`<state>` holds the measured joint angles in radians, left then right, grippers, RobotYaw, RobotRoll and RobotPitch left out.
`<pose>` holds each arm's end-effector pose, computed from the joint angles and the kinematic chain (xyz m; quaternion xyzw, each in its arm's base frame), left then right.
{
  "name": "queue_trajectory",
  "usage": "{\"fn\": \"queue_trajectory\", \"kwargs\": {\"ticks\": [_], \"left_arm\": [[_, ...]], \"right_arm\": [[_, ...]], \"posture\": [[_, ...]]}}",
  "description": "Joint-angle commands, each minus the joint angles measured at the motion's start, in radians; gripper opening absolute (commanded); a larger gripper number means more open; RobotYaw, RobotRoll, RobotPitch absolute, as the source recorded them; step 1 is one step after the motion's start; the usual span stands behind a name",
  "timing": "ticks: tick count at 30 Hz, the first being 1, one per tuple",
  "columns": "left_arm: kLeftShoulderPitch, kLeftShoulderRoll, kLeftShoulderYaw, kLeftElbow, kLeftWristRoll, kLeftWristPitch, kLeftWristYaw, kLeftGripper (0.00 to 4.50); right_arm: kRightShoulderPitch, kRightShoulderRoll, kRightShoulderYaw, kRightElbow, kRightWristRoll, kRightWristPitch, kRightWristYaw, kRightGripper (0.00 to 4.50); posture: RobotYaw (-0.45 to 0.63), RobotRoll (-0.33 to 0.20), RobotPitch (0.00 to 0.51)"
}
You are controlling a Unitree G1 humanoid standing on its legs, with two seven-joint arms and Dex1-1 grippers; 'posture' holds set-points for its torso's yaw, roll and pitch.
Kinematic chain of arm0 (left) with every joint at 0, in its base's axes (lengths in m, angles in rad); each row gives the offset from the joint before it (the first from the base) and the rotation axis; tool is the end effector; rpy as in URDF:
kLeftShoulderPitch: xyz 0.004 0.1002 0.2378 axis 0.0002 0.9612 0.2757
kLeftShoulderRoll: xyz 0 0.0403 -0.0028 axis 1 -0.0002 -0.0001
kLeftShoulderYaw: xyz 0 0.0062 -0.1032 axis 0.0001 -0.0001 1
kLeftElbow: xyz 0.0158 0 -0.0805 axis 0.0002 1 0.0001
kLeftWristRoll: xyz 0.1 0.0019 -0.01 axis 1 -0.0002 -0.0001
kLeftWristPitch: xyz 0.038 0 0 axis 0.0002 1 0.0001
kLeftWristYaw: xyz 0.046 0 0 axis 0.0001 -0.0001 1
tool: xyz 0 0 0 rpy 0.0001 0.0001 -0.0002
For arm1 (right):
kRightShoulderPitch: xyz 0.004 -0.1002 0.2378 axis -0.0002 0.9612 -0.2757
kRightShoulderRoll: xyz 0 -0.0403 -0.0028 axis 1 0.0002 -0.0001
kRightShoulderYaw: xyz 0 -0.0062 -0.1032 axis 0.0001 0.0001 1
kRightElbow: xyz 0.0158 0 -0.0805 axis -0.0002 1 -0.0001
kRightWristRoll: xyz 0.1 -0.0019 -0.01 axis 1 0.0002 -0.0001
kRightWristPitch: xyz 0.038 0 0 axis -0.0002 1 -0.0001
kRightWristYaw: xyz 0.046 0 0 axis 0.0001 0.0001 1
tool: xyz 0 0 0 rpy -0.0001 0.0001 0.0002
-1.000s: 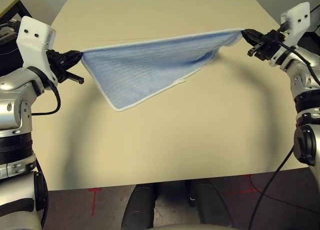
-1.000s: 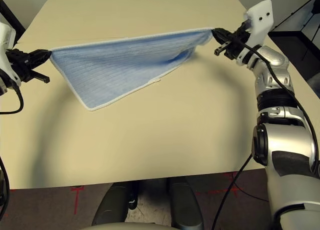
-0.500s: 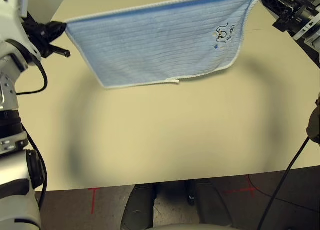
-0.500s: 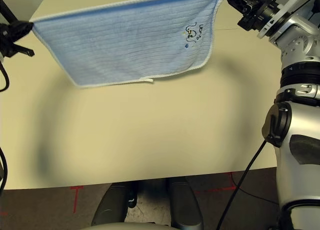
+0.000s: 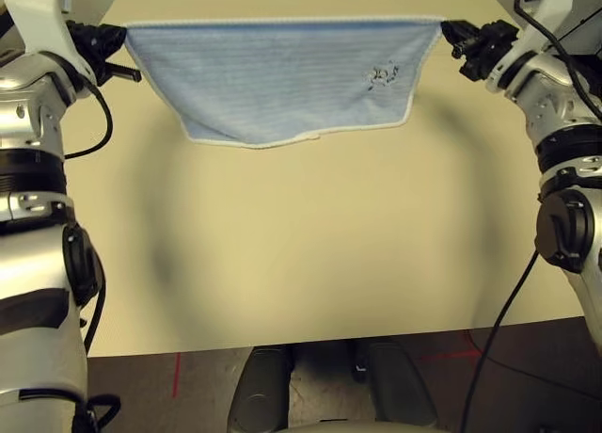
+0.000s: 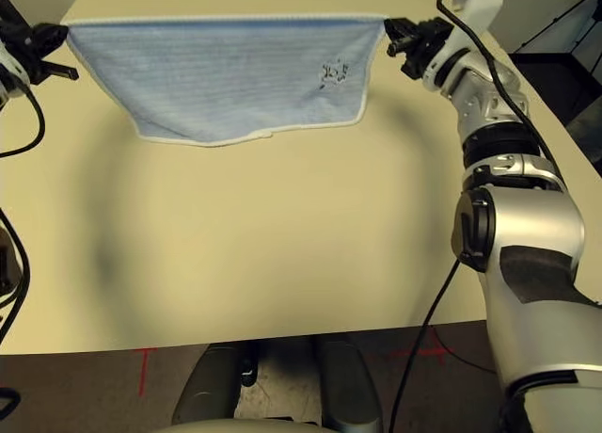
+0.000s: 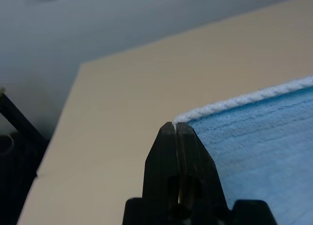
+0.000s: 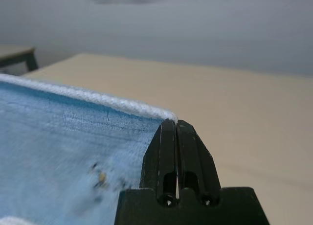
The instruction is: Fold the towel and set it aside.
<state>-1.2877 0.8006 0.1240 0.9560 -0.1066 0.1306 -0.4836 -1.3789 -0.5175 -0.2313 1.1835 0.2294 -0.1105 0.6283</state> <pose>0.3229 0.3129 0.3190 0.1592 -0.1248 -0.0068 0.9793 0.3653 -0.2407 0.2874 -0.0178 -0.2013 0.1901 0.9607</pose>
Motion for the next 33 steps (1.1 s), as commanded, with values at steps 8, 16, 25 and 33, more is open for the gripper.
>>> {"fn": "queue_trajectory", "kwargs": {"ticks": [8,16,25,33], "left_arm": [[0.08,0.059,0.045,-0.01,-0.014,-0.062,-0.037,0.01],[0.53,0.189,0.088,-0.593,-0.155,0.378,-0.284,0.01],[0.795,0.274,0.132,-0.845,-0.238,0.573,-0.382,0.01],[0.881,0.308,0.101,-0.881,-0.258,0.609,-0.473,0.01]], "right_arm": [[0.046,-0.108,-0.08,0.03,0.032,-0.035,0.031,0.0],[0.185,-0.159,0.024,-0.041,-0.008,0.149,0.406,0.0],[0.269,-0.221,0.146,-0.126,-0.079,0.249,0.648,0.0],[0.355,-0.281,0.257,-0.272,-0.122,0.289,0.881,0.0]], "posture": [[0.07,0.0,0.26],[0.08,0.0,0.266],[0.09,0.0,0.27],[0.08,0.0,0.265]]}}
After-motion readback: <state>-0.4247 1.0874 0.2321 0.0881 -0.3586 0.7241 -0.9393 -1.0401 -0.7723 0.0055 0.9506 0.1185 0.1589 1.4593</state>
